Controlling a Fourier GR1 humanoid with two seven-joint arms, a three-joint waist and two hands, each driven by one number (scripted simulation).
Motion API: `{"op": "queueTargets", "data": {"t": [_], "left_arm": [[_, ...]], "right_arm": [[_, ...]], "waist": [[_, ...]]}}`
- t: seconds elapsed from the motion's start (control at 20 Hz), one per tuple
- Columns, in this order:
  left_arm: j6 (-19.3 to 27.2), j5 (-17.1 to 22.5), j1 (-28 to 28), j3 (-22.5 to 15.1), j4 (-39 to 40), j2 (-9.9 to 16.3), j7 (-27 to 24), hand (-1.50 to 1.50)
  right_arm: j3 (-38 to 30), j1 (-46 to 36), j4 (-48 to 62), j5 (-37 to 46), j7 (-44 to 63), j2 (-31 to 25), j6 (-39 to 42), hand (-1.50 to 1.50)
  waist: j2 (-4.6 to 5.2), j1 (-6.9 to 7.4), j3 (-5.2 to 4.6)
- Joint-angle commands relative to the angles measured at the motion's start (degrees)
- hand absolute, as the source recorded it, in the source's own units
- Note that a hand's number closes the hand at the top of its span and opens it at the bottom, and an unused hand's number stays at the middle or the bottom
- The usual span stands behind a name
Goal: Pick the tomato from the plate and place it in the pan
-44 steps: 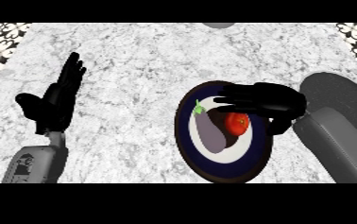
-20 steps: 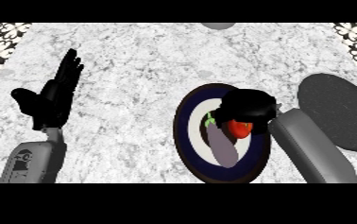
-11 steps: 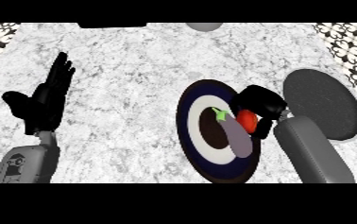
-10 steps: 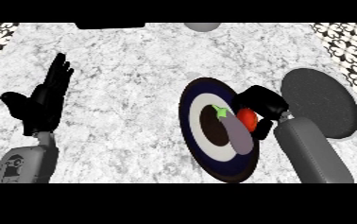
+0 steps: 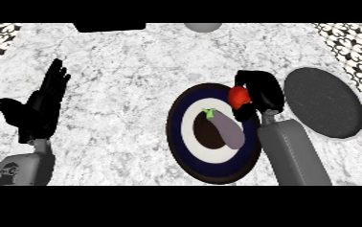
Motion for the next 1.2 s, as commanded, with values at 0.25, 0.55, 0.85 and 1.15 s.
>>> {"op": "queueTargets", "data": {"t": [0.25, 0.55, 0.85, 1.15], "left_arm": [[-0.39, -0.36, -2.39, -1.56, -0.86, -0.77, 0.47, 0.0], [-0.81, -1.1, -3.43, -1.32, 3.27, -1.15, -3.24, 0.0], [-0.07, -1.45, -2.38, -3.22, 0.74, -3.74, -1.71, 0.0], [-1.85, -0.55, -2.02, -2.19, -2.85, -1.26, 1.36, 0.0]], "right_arm": [[8.58, 2.66, -26.39, 7.88, 32.46, 3.24, -4.28, 1.5], [0.52, 4.3, -36.7, -0.77, 33.24, 3.28, -7.13, 1.5], [-13.45, 4.98, -33.31, -6.81, 25.57, -5.63, -6.08, 1.5], [-25.13, 8.96, -22.32, -14.59, 11.9, -14.96, -10.58, 1.5]], "waist": [[1.66, 2.87, 0.44], [2.52, 3.68, 0.54], [2.57, 4.78, 0.56], [2.6, 4.95, 0.6]]}}
